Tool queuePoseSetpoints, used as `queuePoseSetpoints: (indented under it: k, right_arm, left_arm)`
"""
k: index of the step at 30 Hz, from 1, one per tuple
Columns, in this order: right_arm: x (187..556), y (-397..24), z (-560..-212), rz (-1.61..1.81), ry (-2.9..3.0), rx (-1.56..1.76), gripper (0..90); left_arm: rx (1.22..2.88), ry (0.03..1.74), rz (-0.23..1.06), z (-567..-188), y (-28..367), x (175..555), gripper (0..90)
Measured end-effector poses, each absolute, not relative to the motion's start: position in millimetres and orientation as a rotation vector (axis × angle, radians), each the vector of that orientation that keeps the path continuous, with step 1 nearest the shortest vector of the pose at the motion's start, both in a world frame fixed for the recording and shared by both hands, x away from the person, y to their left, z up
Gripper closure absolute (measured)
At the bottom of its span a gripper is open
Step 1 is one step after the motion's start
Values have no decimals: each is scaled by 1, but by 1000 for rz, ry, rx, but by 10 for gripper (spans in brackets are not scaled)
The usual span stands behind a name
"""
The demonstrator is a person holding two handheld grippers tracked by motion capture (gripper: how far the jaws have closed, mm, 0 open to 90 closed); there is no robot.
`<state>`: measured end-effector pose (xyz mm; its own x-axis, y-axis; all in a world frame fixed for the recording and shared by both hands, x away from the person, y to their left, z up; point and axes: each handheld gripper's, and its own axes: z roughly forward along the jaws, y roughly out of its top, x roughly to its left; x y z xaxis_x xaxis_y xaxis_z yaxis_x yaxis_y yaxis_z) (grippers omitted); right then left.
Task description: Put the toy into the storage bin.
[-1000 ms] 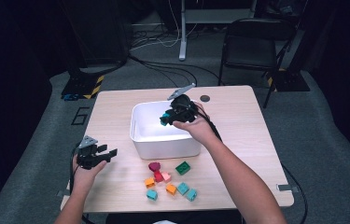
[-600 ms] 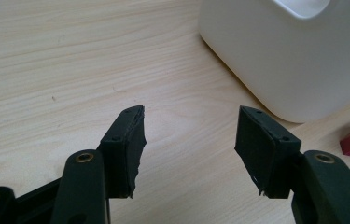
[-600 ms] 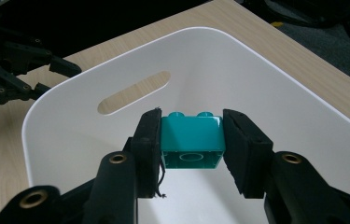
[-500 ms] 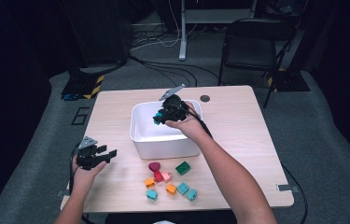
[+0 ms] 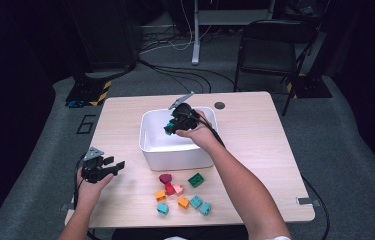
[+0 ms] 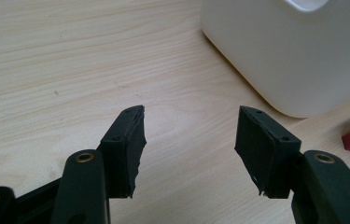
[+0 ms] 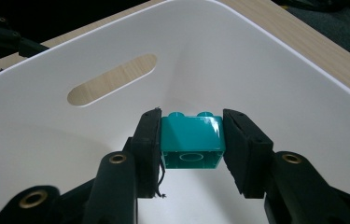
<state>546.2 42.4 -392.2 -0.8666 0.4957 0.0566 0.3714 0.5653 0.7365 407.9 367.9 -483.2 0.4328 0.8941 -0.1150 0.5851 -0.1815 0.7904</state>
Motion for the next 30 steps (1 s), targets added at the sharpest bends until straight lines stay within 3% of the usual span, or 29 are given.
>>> queuePoseSetpoints:
  k: [15,30]
  right_arm:
    - [546,41,-390,1161,2627,770,517]
    - [513,8,-346,1258,2579,686,506]
  left_arm:
    - [1879,1251,482,-484,366,409,417]
    - [1884,1254,486,-485,364,412,407]
